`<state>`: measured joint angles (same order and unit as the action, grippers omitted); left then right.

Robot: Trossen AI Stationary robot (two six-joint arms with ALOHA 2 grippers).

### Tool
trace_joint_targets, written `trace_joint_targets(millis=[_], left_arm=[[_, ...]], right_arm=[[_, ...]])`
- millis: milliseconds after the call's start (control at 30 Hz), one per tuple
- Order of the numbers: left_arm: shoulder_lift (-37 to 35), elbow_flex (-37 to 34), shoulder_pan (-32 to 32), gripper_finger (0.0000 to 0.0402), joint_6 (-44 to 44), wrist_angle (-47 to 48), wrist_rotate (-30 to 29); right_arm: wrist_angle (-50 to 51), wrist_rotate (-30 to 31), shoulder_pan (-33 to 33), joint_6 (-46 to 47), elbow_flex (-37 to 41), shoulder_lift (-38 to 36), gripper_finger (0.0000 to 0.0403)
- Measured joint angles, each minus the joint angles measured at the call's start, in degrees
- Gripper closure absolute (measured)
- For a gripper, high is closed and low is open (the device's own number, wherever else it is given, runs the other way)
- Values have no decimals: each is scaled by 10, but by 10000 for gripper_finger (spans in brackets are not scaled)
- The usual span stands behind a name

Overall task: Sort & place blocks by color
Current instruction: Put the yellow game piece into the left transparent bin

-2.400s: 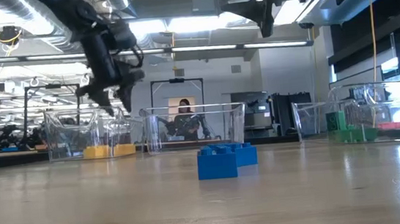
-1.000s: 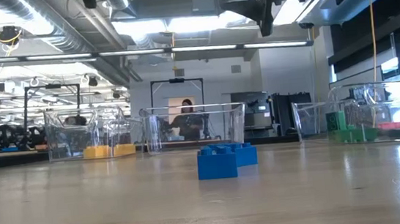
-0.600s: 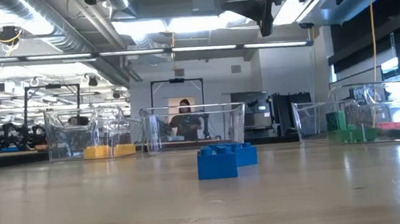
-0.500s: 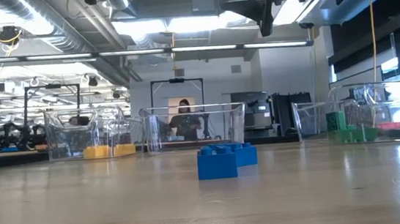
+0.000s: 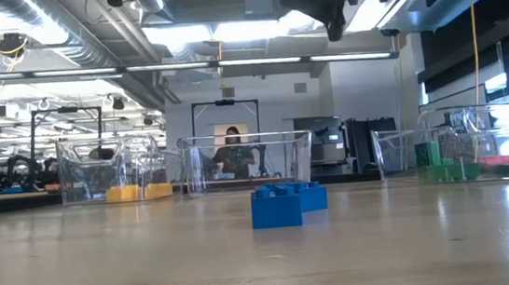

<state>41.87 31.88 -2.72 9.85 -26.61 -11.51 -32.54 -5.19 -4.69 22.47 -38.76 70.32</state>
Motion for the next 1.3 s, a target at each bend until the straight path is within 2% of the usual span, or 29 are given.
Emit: trace_joint_targets(millis=[133,300,400,500,633,767,833,967,1133,1300], left_arm=[[0,0,0,171,5,0,0],[0,0,0,171,5,0,0],[0,0,0,171,7,0,0],[0,0,0,171,19,0,0],[0,0,0,171,20,0,0],[0,0,0,171,20,0,0],[0,0,0,171,21,0,0],[0,0,0,171,36,0,0],[0,1,0,171,36,-1,0],[0,1,0,171,36,-1,0]], right_arm=[[-12,-5,16,-84,0,0,144],[32,-5,35,-94,-40,0,144],[164,-20,54,-69,-86,0,145],[355,-54,83,-6,-143,0,150],[587,-77,131,131,-186,0,161],[721,-87,204,307,-177,0,168],[756,-87,249,406,-161,0,169],[765,-86,341,621,-116,0,170],[697,-84,421,902,-46,1,170],[600,-52,472,1031,12,4,170]])
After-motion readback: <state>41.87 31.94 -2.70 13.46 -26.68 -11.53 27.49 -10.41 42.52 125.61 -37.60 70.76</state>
